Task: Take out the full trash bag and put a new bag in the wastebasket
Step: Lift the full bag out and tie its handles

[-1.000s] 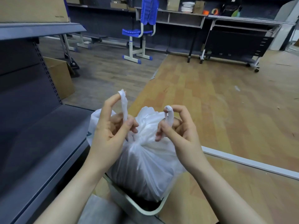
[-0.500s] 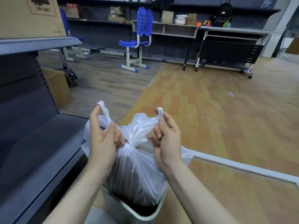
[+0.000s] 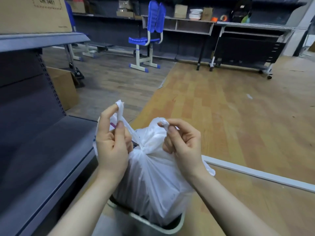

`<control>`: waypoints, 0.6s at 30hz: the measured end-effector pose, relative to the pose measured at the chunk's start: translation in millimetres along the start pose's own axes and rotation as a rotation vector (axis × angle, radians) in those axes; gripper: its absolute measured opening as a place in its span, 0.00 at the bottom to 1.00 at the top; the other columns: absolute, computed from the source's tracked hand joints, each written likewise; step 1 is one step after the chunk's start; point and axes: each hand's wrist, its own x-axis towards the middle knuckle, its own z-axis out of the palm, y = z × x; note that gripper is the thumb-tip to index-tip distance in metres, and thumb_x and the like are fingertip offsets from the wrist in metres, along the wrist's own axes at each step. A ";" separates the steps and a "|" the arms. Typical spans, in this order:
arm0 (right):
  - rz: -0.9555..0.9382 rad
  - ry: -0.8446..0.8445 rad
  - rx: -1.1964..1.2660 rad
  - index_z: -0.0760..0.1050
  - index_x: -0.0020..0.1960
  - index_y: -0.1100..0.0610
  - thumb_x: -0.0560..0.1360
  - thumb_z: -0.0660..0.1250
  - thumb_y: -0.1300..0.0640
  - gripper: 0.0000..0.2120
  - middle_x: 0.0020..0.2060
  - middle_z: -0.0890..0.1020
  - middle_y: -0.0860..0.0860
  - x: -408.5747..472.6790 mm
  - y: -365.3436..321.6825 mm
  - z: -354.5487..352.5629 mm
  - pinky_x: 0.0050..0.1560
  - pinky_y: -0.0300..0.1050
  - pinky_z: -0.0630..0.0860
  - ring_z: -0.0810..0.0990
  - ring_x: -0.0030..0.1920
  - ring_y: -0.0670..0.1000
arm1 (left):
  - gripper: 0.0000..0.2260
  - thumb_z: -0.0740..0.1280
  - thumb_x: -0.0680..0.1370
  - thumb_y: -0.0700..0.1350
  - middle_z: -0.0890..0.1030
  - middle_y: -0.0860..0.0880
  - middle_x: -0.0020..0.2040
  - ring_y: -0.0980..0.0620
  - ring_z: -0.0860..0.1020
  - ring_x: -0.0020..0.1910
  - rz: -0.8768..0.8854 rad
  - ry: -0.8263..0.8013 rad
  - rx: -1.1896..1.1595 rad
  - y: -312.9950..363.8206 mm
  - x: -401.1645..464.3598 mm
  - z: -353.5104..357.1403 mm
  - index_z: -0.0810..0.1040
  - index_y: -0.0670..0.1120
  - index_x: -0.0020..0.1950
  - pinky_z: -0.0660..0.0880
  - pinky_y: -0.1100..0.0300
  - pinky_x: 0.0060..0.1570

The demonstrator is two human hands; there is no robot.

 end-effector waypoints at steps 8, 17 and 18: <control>0.052 -0.063 -0.194 0.68 0.63 0.50 0.77 0.63 0.68 0.20 0.36 0.82 0.50 -16.4 -20.7 -8.2 0.46 0.42 0.80 0.83 0.39 0.49 | 0.24 0.55 0.77 0.39 0.73 0.51 0.31 0.55 0.69 0.25 -0.045 -0.242 -0.010 11.8 -7.7 -13.2 0.63 0.68 0.62 0.71 0.65 0.30; -0.201 0.163 -1.107 0.66 0.57 0.54 0.66 0.75 0.62 0.25 0.26 0.71 0.43 -28.2 -28.7 -0.9 0.31 0.42 0.69 0.74 0.28 0.46 | 0.28 0.53 0.80 0.29 0.77 0.41 0.40 0.41 0.77 0.38 -0.149 -0.473 0.113 28.5 -7.7 -27.2 0.59 0.62 0.67 0.74 0.70 0.44; -0.248 0.139 -1.112 0.63 0.53 0.51 0.66 0.75 0.63 0.25 0.25 0.71 0.44 -30.4 -29.2 0.5 0.30 0.42 0.70 0.73 0.27 0.47 | 0.28 0.53 0.80 0.30 0.77 0.42 0.40 0.41 0.77 0.38 -0.157 -0.474 0.115 29.8 -8.8 -28.1 0.58 0.63 0.67 0.74 0.71 0.45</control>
